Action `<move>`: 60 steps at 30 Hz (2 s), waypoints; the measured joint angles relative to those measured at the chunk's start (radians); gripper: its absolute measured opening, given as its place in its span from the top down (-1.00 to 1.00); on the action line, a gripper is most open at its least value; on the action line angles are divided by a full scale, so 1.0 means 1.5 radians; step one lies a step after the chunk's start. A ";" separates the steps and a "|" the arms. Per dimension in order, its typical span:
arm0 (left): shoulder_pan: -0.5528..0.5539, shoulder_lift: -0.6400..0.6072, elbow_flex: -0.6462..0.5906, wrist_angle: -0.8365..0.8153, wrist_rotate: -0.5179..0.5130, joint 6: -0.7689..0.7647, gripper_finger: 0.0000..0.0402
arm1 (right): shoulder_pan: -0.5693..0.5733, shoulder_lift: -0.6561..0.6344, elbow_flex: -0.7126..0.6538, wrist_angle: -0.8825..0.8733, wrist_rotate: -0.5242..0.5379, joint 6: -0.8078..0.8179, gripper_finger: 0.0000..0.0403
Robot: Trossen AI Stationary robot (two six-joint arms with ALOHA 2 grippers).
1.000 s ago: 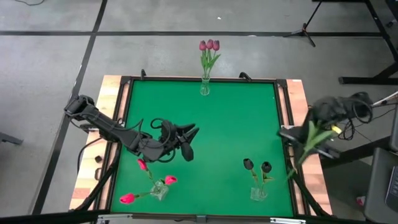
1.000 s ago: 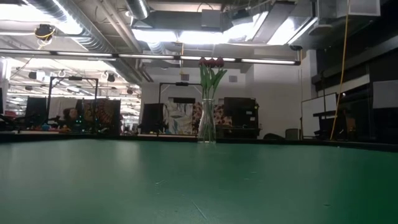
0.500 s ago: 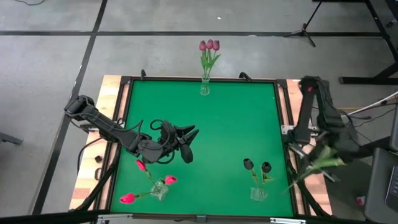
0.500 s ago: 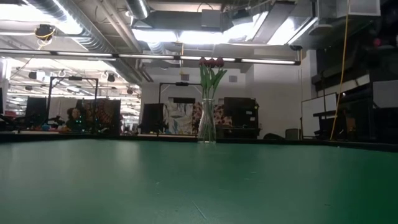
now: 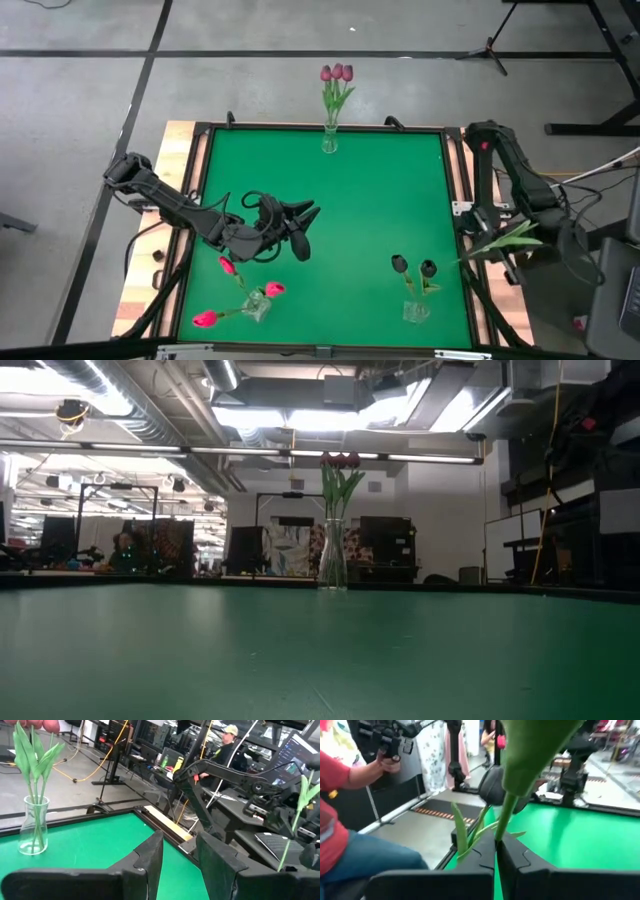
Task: Sort flowers into vase by color
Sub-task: Put the black tulip into the bottom right transparent vase
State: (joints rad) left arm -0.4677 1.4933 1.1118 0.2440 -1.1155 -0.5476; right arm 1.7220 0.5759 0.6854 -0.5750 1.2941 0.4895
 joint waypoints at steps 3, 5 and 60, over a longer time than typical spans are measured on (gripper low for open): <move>0.000 0.000 0.000 -0.001 0.000 0.000 0.42 | -0.021 0.003 0.000 0.028 -0.045 -0.006 1.00; 0.000 0.000 0.000 -0.004 0.000 0.000 0.42 | -0.053 0.011 0.000 0.095 -0.074 -0.075 1.00; -0.007 0.000 0.000 -0.033 -0.001 0.001 0.42 | -0.302 -0.036 -0.109 0.181 -0.497 0.016 1.00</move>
State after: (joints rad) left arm -0.4782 1.4933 1.1118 0.1947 -1.1172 -0.5468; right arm 1.2690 0.5212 0.5217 -0.3030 0.5492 0.5136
